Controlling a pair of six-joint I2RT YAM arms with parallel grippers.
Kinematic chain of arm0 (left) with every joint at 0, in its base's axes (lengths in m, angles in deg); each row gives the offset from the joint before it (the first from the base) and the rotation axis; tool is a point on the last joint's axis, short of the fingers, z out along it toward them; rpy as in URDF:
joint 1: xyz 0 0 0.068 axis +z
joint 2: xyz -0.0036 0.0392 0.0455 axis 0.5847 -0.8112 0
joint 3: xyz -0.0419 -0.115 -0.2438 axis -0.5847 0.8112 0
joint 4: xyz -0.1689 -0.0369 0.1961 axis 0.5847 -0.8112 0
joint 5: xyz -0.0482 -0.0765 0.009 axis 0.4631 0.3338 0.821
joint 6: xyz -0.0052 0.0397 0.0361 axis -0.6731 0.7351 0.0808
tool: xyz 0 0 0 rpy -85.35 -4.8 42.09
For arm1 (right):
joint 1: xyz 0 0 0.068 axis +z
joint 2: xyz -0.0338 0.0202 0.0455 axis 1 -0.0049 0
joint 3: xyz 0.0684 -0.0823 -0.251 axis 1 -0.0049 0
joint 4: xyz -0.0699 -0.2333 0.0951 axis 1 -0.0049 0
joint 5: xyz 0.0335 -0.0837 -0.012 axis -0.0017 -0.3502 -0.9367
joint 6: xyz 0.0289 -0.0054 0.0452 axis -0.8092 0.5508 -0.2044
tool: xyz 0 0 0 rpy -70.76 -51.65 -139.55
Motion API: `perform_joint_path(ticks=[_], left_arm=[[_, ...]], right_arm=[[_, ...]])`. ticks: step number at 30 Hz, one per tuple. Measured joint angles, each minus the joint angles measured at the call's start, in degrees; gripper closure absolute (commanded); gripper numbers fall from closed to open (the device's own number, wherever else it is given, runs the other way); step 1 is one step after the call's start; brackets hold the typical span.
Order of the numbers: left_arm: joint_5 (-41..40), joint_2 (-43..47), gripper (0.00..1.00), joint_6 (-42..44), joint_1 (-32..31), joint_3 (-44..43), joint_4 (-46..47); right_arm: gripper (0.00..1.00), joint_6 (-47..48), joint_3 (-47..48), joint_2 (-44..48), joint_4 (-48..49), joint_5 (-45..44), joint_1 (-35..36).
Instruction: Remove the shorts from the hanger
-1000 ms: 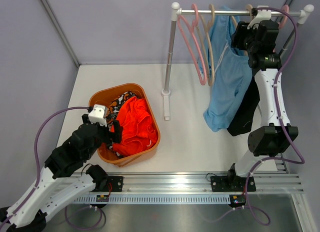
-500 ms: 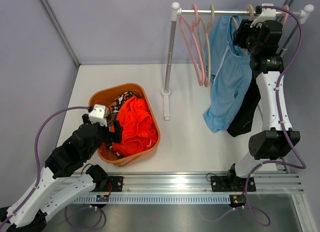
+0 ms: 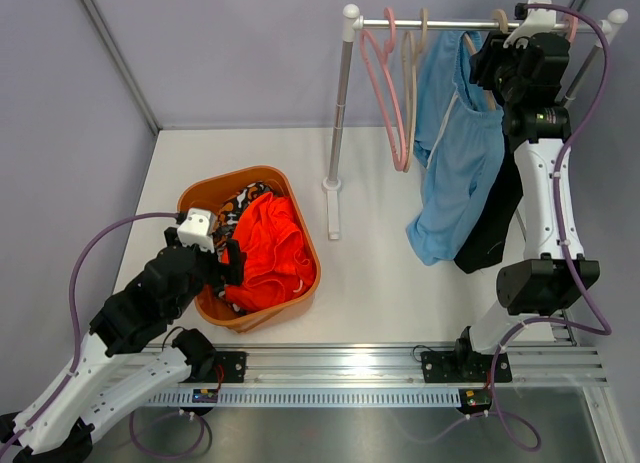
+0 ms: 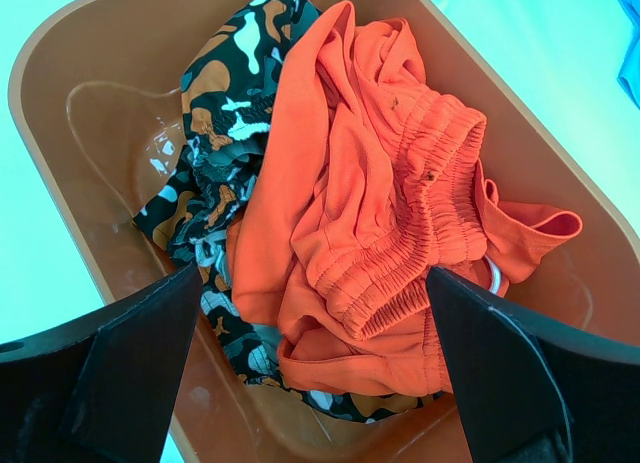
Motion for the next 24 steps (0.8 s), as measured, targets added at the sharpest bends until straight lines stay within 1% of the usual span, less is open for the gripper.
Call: perform_joint_path(ticks=[8, 13, 24], left_arm=[[0.02, 0.00, 0.01, 0.00, 0.00, 0.00, 0.00], [0.00, -0.09, 0.01, 0.00, 0.00, 0.00, 0.00], [0.00, -0.22, 0.01, 0.00, 0.00, 0.00, -0.02]], right_arm=[[0.51, -0.20, 1.14, -1.36, -2.08, 0.09, 0.00], [0.54, -0.20, 1.33, -1.81, -2.29, 0.09, 0.00], [0.57, -0.52, 1.46, -2.40, -2.29, 0.17, 0.00]])
